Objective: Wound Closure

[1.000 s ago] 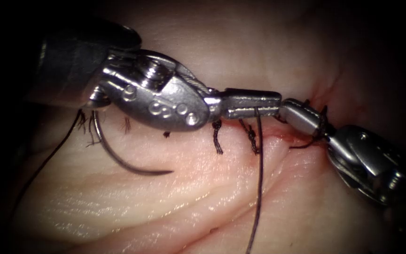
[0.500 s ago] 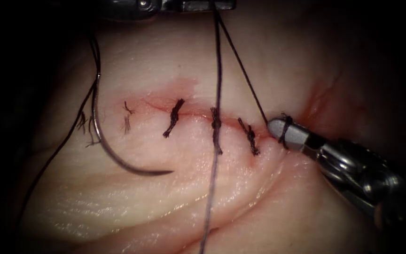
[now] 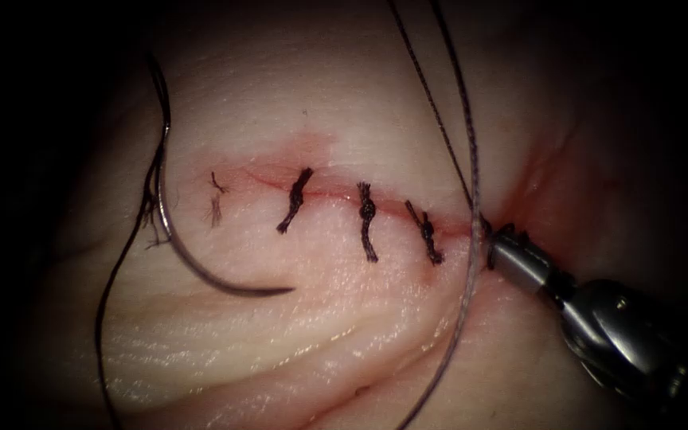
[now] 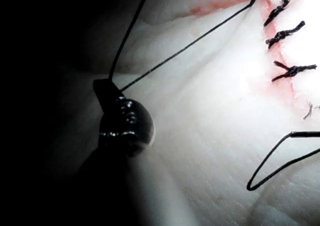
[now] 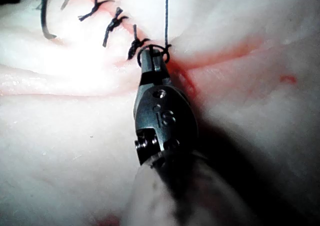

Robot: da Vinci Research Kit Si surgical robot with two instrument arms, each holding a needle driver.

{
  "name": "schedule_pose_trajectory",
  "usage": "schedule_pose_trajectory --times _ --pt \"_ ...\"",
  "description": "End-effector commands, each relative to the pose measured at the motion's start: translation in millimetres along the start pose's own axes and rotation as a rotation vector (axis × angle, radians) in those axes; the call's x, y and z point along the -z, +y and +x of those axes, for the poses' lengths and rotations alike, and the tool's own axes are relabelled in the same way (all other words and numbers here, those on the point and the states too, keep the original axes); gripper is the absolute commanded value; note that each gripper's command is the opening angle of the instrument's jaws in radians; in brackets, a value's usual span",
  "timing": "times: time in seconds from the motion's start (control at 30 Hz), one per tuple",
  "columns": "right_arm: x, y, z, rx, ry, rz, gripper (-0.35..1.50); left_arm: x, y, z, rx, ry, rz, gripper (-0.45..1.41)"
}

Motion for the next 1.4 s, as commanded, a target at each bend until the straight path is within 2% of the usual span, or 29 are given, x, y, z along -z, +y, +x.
schedule_pose_trajectory --times 0.03,0.1,0.2,0.37,0.57,0.77,0.83,0.93,1.2,1.3,1.4 --pt "-0.6 -0.4 0.0 0.031 0.007 0.003 -0.35 -1.1 -0.9 -0.6 -0.002 0.001 0.009 -0.45" --pt "-0.6 -0.6 0.1 0.042 0.011 0.014 -0.35 -1.4 -1.8 -1.2 0.002 0.007 0.027 -0.45" --pt "-0.5 -1.7 0.4 0.059 0.017 0.023 -0.35 -1.9 -3.9 -2.7 0.021 -0.018 0.099 -0.45" --pt "-0.7 -3.1 0.9 0.111 0.029 0.035 -0.35 -2.0 -5.4 -3.8 0.036 -0.048 0.153 -0.45" --pt "-0.3 -4.8 1.0 0.161 0.038 0.048 -0.35 -2.3 -7.0 -4.7 0.057 -0.078 0.213 -0.45" --pt "-0.1 -5.3 1.0 0.216 0.044 0.046 -0.35 -2.3 -8.4 -4.9 0.034 -0.085 0.247 -0.45" --pt "-0.1 -5.4 0.8 0.242 0.044 0.046 -0.35 -2.3 -9.8 -4.9 0.022 -0.087 0.272 -0.45" --pt "0.0 -5.6 0.0 0.258 0.037 0.05 -0.35 -2.3 -11.3 -4.8 0.032 -0.101 0.314 -0.45" --pt "1.7 -6.5 -4.1 0.321 -0.057 0.079 -0.35 -2.3 -11.5 -4.8 -0.001 -0.109 0.313 -0.45" --pt "2.1 -6.9 -5.0 0.334 -0.066 0.087 -0.35 -2.0 -12.0 -5.0 -0.007 -0.109 0.333 -0.45" --pt "2.2 -7.0 -4.9 0.352 -0.064 0.087 -0.35 -1.9 -12.2 -5.0 -0.004 -0.111 0.338 -0.45"
